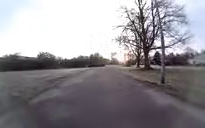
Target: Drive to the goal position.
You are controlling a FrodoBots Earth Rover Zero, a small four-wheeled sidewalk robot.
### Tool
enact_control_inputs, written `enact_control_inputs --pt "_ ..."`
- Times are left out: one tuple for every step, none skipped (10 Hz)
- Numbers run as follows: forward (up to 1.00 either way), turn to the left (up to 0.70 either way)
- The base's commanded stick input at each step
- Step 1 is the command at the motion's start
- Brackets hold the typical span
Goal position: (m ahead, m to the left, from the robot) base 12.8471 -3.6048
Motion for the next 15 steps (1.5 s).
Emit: enact_control_inputs --pt "1.00 0.00" --pt "1.00 0.00" --pt "1.00 0.00" --pt "1.00 0.00" --pt "1.00 0.00" --pt "1.00 0.00" --pt "1.00 0.00" --pt "1.00 0.00" --pt "1.00 0.00" --pt "1.00 0.00" --pt "1.00 0.00" --pt "1.00 0.00" --pt "1.00 0.00" --pt "1.00 0.00" --pt "1.00 0.00"
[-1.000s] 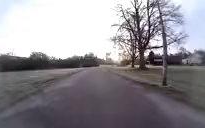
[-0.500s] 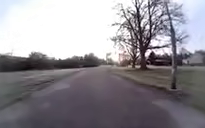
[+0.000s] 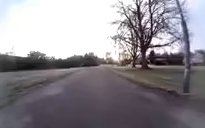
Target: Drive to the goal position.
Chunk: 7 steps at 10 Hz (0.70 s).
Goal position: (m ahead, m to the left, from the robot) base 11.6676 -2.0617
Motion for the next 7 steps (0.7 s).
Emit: enact_control_inputs --pt "1.00 0.00" --pt "1.00 0.00" --pt "1.00 0.00" --pt "1.00 0.00" --pt "1.00 0.00" --pt "1.00 0.00" --pt "1.00 0.00"
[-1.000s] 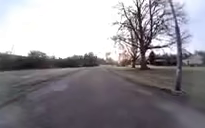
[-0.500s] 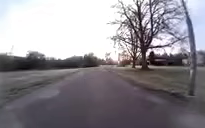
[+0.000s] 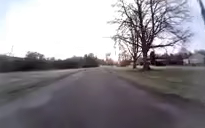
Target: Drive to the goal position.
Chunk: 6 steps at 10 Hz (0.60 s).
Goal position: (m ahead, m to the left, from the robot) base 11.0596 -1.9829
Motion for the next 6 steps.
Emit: enact_control_inputs --pt "1.00 0.00" --pt "1.00 0.00" --pt "1.00 0.00" --pt "1.00 0.00" --pt "1.00 0.00" --pt "1.00 0.00"
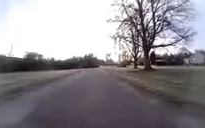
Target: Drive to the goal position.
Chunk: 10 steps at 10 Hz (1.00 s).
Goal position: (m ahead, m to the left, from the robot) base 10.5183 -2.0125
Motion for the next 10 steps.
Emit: enact_control_inputs --pt "1.00 0.00" --pt "1.00 0.00" --pt "1.00 0.00" --pt "1.00 0.00" --pt "1.00 0.00" --pt "1.00 0.00" --pt "1.00 0.00" --pt "1.00 0.00" --pt "1.00 0.00" --pt "1.00 0.00"
